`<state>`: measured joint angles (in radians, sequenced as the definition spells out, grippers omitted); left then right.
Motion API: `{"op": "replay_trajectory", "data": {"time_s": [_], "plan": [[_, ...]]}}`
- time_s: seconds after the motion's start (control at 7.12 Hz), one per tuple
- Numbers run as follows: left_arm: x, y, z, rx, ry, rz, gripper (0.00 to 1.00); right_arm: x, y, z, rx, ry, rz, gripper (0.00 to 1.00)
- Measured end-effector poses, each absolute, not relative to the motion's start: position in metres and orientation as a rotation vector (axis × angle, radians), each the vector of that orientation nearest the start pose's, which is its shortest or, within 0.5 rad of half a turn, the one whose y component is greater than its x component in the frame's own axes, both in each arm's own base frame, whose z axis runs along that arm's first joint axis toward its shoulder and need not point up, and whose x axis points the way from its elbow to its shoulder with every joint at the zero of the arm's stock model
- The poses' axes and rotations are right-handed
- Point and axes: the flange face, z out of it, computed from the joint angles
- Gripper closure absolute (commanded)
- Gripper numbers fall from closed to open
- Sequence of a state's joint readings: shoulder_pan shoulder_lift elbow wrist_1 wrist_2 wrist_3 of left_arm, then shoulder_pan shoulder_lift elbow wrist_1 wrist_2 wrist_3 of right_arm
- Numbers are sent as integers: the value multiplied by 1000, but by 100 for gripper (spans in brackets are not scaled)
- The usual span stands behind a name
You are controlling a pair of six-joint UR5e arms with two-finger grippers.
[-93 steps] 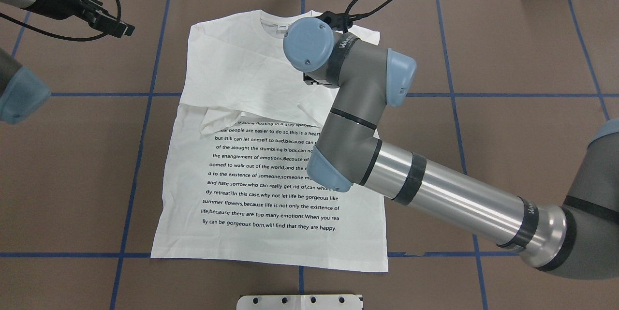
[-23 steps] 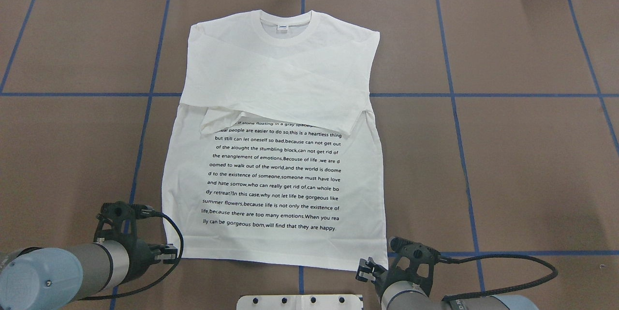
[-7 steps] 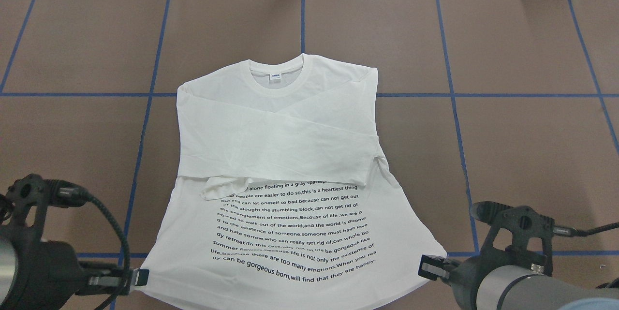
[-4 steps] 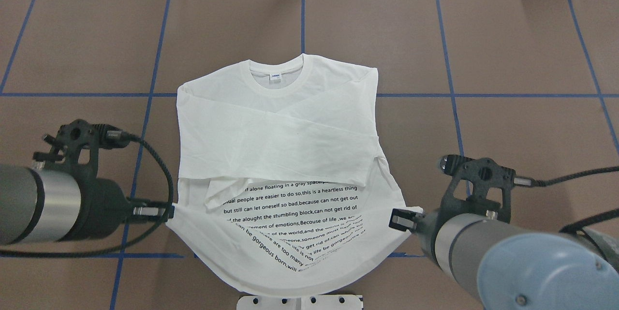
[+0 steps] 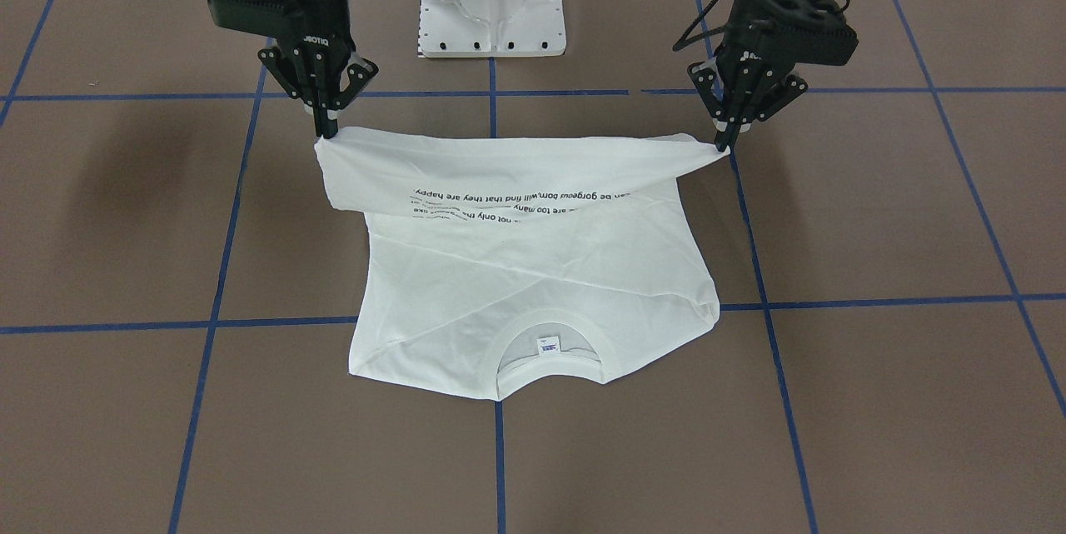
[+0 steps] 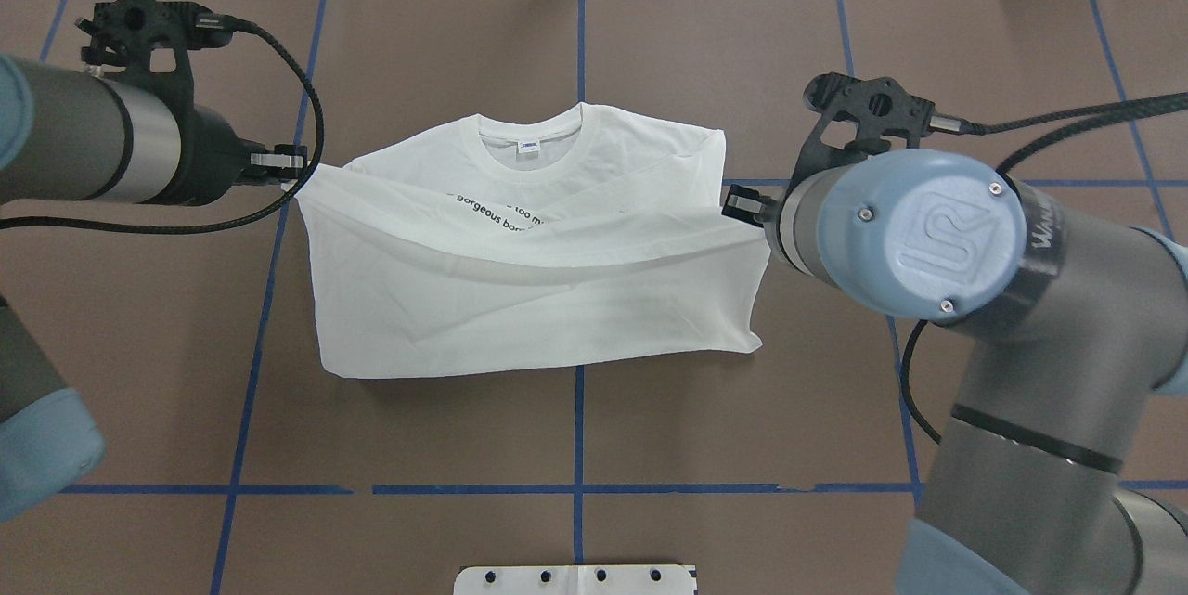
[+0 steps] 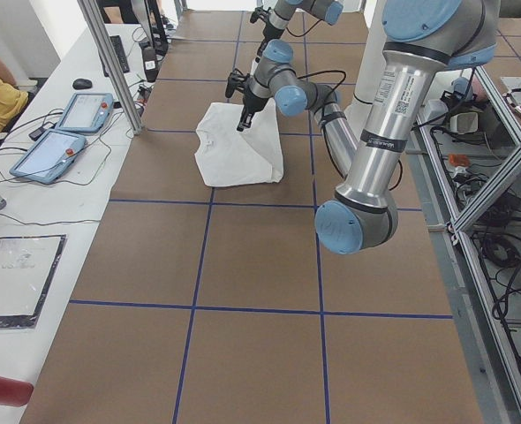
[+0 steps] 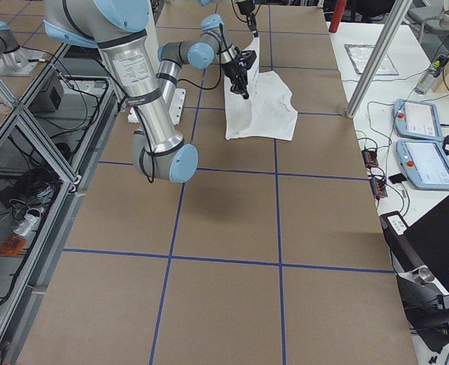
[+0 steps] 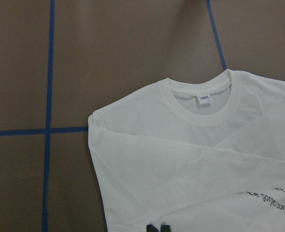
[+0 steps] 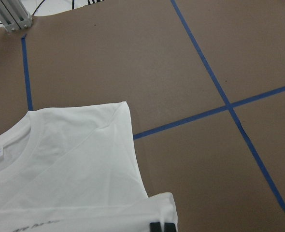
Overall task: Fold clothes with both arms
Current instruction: 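Carry the hem with both grippers over the shirt toward the collar, then release the hem at the collar and draw both grippers back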
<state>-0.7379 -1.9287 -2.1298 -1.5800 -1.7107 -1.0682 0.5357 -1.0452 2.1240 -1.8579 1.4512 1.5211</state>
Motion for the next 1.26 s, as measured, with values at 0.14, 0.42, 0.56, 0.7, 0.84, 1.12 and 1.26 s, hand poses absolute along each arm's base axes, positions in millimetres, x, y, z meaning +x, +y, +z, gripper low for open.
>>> {"op": "replay_trajectory", "data": {"time_s": [0.14,0.42,0.56,0.7,0.84,1.12,1.26], "plan": [[327,-463,243,442,804,-167,100,-401,-429,194,362,-734,523,100],[372,-510,281,477,772,-190,100,-426,-486,205,386,-683,537,100],[394,-532,304,490,758,-199,100,-445,-513,211,383,-638,541,100],[410,-548,326,503,747,-207,100,-468,-535,220,378,-608,543,100],[422,-557,345,505,740,-208,100,-493,-554,239,381,-610,541,100],[433,-562,366,498,726,-204,100,-518,-571,269,392,-619,516,100],[435,-563,370,495,722,-203,82,-521,-572,273,395,-619,508,72]]}}
